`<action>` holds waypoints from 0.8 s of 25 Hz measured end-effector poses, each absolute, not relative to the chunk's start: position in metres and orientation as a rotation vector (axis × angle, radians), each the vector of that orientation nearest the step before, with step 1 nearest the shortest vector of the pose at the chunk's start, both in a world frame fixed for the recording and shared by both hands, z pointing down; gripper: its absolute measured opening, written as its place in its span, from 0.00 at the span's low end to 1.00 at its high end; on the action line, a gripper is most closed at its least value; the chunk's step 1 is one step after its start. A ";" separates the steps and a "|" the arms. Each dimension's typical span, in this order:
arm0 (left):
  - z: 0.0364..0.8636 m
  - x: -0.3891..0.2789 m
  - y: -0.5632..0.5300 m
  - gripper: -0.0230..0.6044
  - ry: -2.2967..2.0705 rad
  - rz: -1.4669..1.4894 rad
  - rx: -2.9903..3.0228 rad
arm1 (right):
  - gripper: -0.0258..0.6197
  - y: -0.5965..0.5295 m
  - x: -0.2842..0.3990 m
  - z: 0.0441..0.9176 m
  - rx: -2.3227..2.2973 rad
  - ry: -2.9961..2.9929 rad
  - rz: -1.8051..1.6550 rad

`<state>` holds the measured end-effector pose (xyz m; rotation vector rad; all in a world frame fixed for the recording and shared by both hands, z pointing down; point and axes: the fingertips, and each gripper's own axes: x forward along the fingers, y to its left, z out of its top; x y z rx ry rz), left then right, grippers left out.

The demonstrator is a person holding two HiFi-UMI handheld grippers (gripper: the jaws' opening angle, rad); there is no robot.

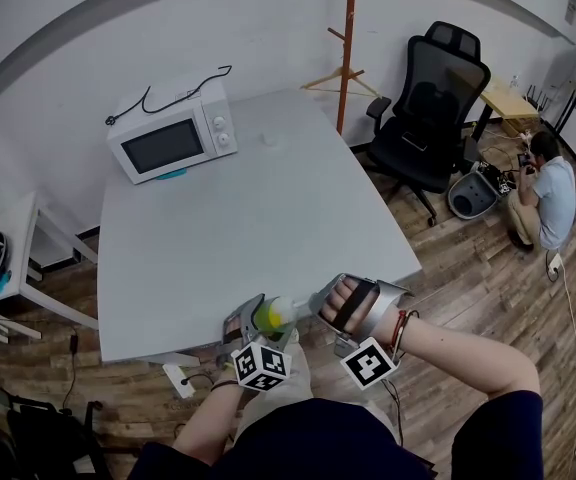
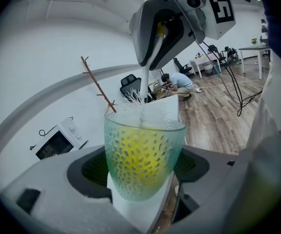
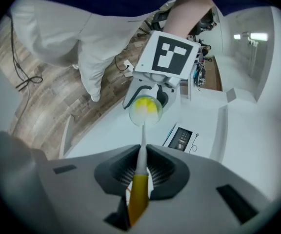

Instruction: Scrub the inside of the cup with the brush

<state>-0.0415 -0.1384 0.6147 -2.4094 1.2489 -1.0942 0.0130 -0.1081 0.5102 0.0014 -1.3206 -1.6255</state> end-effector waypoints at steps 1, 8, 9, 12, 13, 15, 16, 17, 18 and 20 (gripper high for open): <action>0.612 -0.042 -0.139 0.65 1.260 -1.088 -2.408 | 0.12 -0.108 0.013 0.511 0.021 -1.374 -1.565; 0.605 -0.040 -0.140 0.65 1.260 -1.069 -2.379 | 0.12 -0.109 0.032 0.530 0.067 -1.638 -0.944; 0.604 -0.039 -0.140 0.65 1.261 -1.066 -2.373 | 0.12 -0.106 0.033 0.531 0.079 -1.689 -0.826; 0.602 -0.037 -0.140 0.65 1.269 -1.058 -2.348 | 0.12 -0.097 0.034 0.531 0.115 -1.829 -0.485; 0.599 -0.037 -0.140 0.65 1.272 -1.055 -2.338 | 0.12 -0.095 0.034 0.530 0.126 -1.865 -0.381; 0.595 -0.036 -0.141 0.65 1.271 -1.056 -2.314 | 0.12 -0.093 0.033 0.526 0.142 -1.924 -0.183; 0.594 -0.037 -0.142 0.65 1.270 -1.058 -2.302 | 0.12 -0.092 0.032 0.525 0.146 -1.947 -0.087; 0.593 -0.039 -0.143 0.65 1.270 -1.060 -2.292 | 0.12 -0.092 0.032 0.524 0.152 -1.964 0.014; 0.593 -0.040 -0.143 0.65 1.269 -1.063 -2.285 | 0.12 -0.092 0.034 0.525 0.162 -1.970 0.129; 0.593 -0.040 -0.143 0.65 1.260 -1.066 -2.277 | 0.12 -0.088 0.041 0.530 0.175 -1.962 0.374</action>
